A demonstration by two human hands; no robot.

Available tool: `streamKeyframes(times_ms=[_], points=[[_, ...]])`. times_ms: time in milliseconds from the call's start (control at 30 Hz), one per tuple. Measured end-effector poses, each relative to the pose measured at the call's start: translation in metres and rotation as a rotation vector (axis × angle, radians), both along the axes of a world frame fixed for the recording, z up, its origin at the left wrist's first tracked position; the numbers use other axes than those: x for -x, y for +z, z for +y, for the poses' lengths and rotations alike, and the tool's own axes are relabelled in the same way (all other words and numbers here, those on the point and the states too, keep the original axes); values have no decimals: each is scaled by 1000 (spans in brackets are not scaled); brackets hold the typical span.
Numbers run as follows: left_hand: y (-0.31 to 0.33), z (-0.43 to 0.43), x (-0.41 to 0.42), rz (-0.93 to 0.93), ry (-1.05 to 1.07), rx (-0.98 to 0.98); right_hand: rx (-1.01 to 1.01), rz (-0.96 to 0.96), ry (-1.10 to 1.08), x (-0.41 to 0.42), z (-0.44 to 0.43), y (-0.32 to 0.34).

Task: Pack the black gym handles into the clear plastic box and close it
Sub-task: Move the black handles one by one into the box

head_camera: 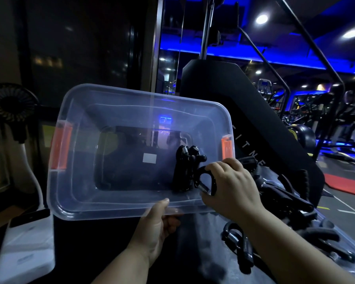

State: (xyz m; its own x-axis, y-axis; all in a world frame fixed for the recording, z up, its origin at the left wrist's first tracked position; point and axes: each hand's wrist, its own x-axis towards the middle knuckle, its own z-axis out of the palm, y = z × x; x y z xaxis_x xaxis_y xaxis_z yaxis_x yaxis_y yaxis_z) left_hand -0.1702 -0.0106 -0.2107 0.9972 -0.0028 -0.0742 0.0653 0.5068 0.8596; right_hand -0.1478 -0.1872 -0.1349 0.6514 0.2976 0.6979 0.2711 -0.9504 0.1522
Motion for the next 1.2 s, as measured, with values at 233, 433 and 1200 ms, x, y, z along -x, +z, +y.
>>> streamKeyframes(times_ms=[233,433,1200], points=[[1,-1,3,0,-11,-21,149,21,-60,-3,-8,-2],[3,0,5,-13,-8,-28,162,-27,-168,7,-6,4],[5,2,5,7,4,4,-237,306,-352,28,-4,38]])
